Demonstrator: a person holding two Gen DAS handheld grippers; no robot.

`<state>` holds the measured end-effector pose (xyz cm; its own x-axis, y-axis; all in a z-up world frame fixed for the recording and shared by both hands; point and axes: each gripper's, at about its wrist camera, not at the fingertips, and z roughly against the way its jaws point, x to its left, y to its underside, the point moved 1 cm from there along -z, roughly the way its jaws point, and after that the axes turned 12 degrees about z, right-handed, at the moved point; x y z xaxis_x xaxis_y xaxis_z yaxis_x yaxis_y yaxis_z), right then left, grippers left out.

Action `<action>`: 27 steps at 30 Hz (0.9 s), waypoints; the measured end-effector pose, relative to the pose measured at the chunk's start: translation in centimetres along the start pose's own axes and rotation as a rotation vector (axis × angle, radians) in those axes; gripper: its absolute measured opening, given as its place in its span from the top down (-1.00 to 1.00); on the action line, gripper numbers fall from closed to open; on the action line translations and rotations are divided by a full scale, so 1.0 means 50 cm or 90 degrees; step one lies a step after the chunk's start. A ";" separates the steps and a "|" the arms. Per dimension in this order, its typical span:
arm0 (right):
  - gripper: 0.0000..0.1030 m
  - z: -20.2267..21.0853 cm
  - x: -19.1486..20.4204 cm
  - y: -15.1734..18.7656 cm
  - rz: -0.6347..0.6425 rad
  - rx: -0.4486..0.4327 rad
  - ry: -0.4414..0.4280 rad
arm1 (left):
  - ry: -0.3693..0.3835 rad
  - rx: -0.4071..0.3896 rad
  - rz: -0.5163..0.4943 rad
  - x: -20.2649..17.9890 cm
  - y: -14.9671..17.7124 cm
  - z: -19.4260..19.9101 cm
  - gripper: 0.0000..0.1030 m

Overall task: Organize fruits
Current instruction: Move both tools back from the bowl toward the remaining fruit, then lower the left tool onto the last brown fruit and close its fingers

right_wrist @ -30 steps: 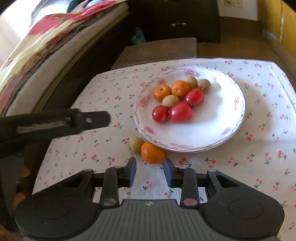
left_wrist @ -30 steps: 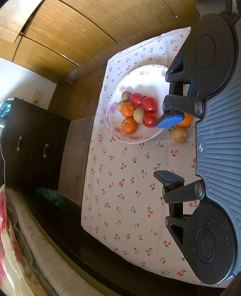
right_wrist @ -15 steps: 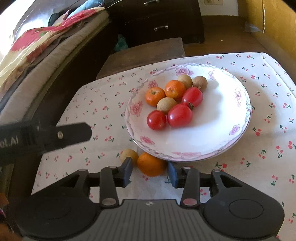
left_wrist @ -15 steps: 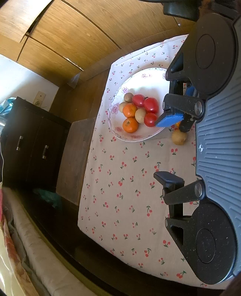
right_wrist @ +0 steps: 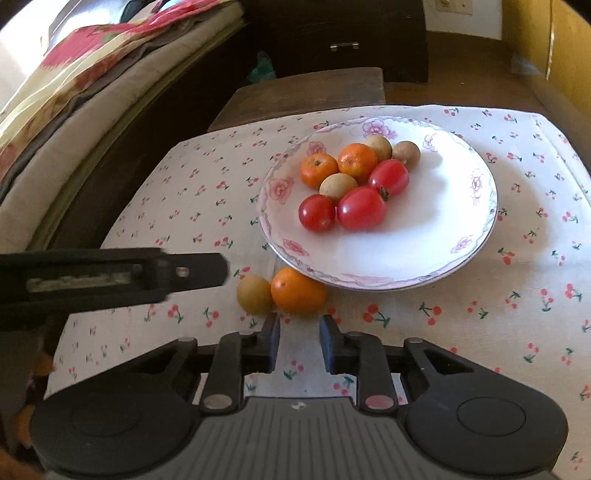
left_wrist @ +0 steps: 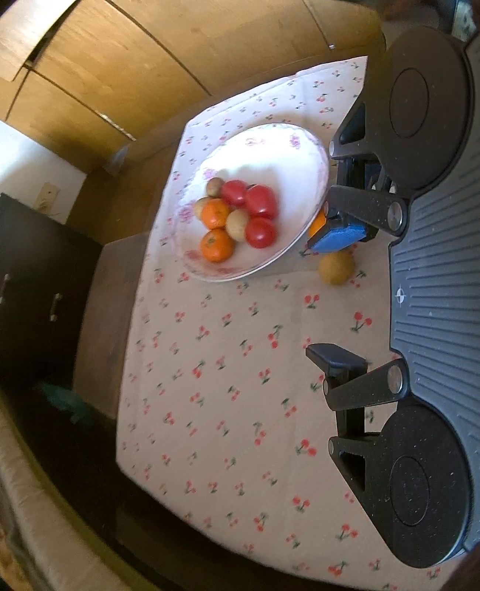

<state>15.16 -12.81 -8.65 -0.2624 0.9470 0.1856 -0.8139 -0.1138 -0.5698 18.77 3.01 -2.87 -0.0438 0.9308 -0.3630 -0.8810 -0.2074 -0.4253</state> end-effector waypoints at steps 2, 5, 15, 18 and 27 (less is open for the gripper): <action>0.54 0.011 0.000 0.004 0.021 0.005 0.005 | -0.003 0.007 -0.007 -0.005 0.004 -0.010 -0.22; 0.54 0.029 -0.011 0.011 0.026 0.006 0.003 | 0.004 0.019 -0.012 -0.012 0.009 -0.025 -0.21; 0.53 0.043 -0.047 0.024 -0.034 -0.002 0.006 | 0.007 0.019 -0.067 -0.027 0.019 -0.048 -0.19; 0.53 0.053 -0.064 0.028 -0.054 -0.002 0.010 | 0.020 0.030 -0.098 -0.022 0.018 -0.051 0.08; 0.53 0.055 -0.074 0.025 -0.067 -0.007 0.004 | 0.047 0.061 -0.147 -0.017 0.021 -0.071 0.07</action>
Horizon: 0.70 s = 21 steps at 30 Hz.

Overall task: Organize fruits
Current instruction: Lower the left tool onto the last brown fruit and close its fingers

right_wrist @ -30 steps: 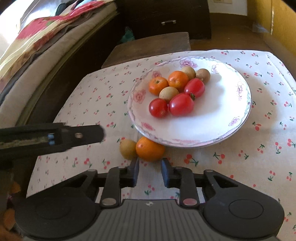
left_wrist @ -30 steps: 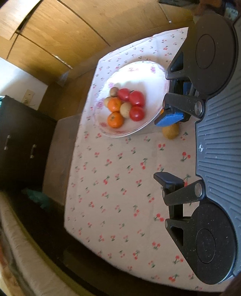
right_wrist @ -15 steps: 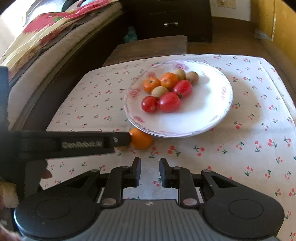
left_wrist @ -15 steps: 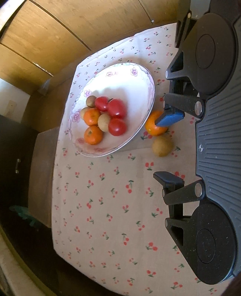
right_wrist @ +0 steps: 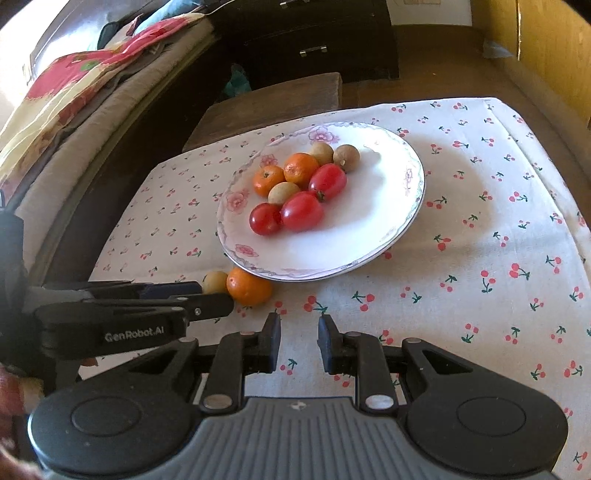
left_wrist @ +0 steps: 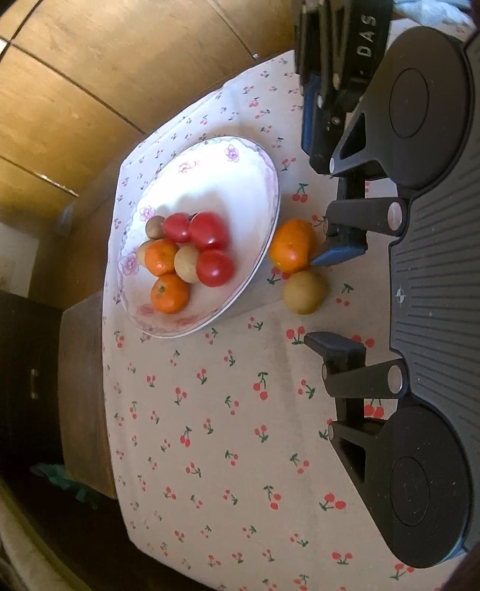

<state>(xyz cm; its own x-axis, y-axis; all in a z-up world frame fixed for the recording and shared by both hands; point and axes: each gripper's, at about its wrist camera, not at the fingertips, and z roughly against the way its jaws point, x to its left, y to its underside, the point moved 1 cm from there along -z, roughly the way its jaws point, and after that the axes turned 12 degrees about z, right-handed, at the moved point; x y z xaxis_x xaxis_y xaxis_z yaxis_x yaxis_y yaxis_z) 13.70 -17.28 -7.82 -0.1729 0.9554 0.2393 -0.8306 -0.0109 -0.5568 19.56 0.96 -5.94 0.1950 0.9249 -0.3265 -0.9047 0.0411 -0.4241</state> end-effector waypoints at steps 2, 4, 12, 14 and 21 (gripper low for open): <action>0.53 -0.001 -0.001 0.001 -0.001 0.002 0.001 | -0.005 -0.001 -0.010 -0.005 -0.002 -0.004 0.07; 0.53 -0.002 -0.002 0.002 -0.002 0.003 0.002 | -0.002 0.000 -0.026 -0.009 -0.002 -0.006 0.07; 0.43 -0.014 0.021 -0.016 0.033 0.026 0.005 | -0.004 0.024 -0.219 -0.044 -0.008 -0.015 0.03; 0.43 -0.022 0.024 -0.030 0.045 0.033 0.010 | 0.022 0.033 -0.238 -0.044 -0.011 -0.015 0.01; 0.43 -0.045 0.019 -0.055 0.085 0.080 -0.001 | 0.032 0.071 -0.354 -0.071 -0.017 -0.033 -0.02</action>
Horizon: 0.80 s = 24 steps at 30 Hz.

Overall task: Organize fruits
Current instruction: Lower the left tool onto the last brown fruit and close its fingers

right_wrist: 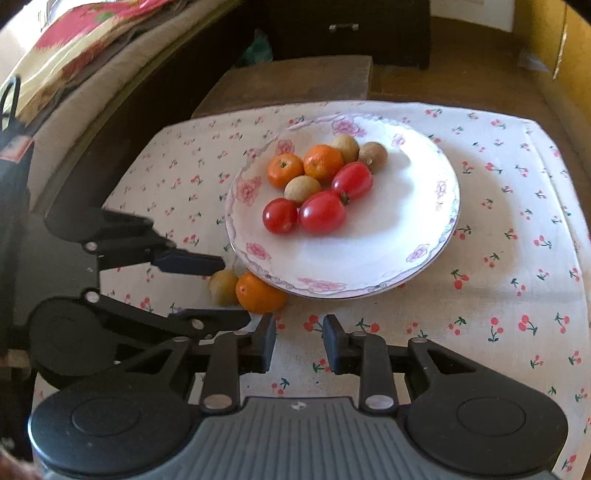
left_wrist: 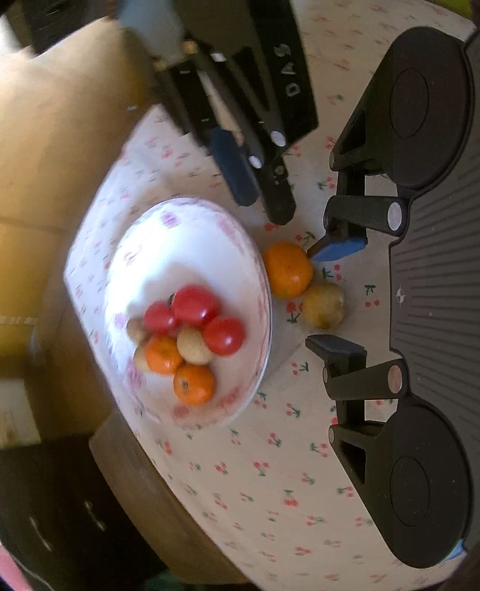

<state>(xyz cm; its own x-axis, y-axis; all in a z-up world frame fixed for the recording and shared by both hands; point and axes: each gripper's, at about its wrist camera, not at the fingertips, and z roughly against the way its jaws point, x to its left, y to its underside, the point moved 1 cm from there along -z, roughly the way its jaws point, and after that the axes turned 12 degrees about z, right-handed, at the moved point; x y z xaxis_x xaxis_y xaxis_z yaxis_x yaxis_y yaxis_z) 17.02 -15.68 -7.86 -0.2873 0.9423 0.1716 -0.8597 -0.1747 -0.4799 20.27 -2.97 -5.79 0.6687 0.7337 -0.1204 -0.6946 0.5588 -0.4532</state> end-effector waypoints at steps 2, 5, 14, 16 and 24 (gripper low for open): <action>0.43 -0.007 -0.005 -0.007 0.012 0.012 0.011 | -0.011 0.012 -0.020 -0.009 -0.009 -0.011 -0.10; 0.42 -0.011 -0.018 -0.010 0.011 0.027 0.013 | 0.022 0.018 -0.008 -0.014 -0.023 -0.018 -0.11; 0.30 0.003 -0.028 -0.012 0.000 0.023 0.014 | -0.005 0.035 -0.003 -0.018 -0.026 -0.023 0.10; 0.30 0.004 -0.029 -0.015 -0.015 0.022 0.002 | -0.010 0.038 0.005 -0.019 -0.019 -0.019 0.29; 0.29 -0.010 -0.003 -0.033 -0.065 0.027 -0.032 | -0.017 0.033 0.060 -0.010 0.019 0.006 0.33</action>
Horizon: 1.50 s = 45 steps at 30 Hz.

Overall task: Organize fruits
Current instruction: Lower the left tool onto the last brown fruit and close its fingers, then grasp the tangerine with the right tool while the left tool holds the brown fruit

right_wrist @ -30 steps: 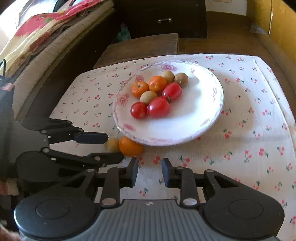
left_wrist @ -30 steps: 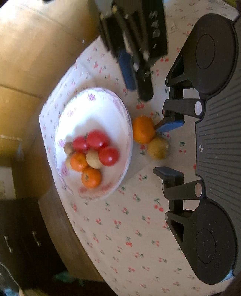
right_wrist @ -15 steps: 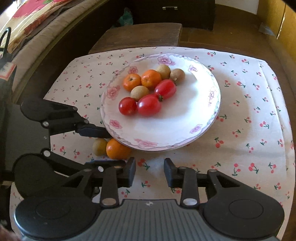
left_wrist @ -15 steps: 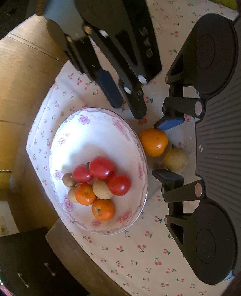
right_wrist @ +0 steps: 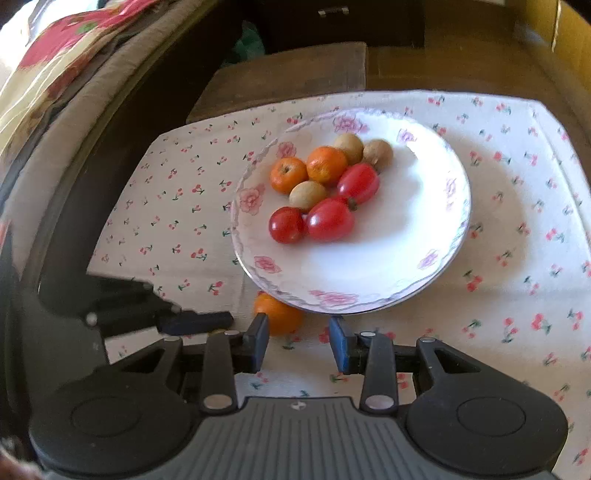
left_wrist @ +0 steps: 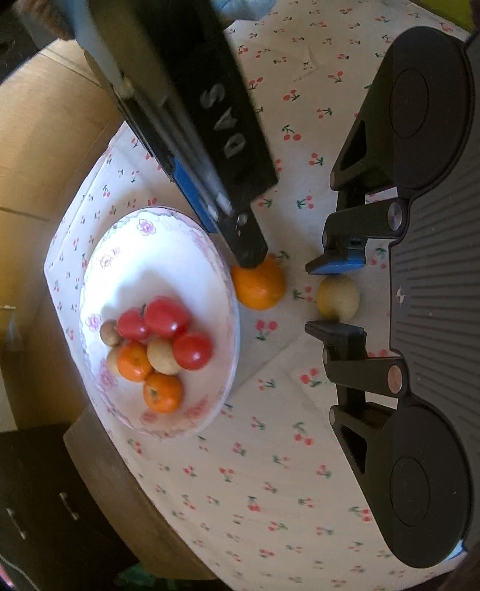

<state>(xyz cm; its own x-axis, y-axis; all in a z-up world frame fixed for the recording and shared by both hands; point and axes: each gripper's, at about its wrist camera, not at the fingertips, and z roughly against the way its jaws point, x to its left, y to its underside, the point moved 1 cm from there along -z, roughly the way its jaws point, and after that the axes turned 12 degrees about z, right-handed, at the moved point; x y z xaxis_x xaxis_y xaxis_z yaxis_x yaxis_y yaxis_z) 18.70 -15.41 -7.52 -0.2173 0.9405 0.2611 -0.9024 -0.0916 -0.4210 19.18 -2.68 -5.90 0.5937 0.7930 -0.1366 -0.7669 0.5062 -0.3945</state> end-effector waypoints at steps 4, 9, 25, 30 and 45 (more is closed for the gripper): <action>0.29 -0.015 0.004 -0.013 -0.060 0.006 -0.013 | 0.010 -0.002 0.026 0.000 0.013 0.010 0.33; 0.28 -0.043 0.037 -0.028 -0.041 0.031 0.040 | 0.004 -0.010 0.036 -0.001 0.024 0.018 0.33; 0.36 -0.057 0.079 -0.014 0.108 0.078 0.112 | -0.009 -0.010 0.056 -0.003 0.027 0.011 0.33; 0.36 -0.011 0.079 0.016 0.131 0.074 0.101 | -0.014 -0.006 0.068 -0.010 0.037 0.014 0.33; 0.32 0.028 0.064 0.157 0.189 0.105 0.118 | -0.057 -0.008 0.092 -0.078 0.091 0.005 0.20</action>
<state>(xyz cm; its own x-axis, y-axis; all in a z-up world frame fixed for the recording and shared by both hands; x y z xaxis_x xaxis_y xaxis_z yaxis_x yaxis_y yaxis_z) 10.39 -13.56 -8.77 -0.4209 0.9069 -0.0199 -0.8610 -0.4064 -0.3058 13.31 -3.39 -6.92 0.4527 0.8846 -0.1121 -0.8393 0.3803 -0.3884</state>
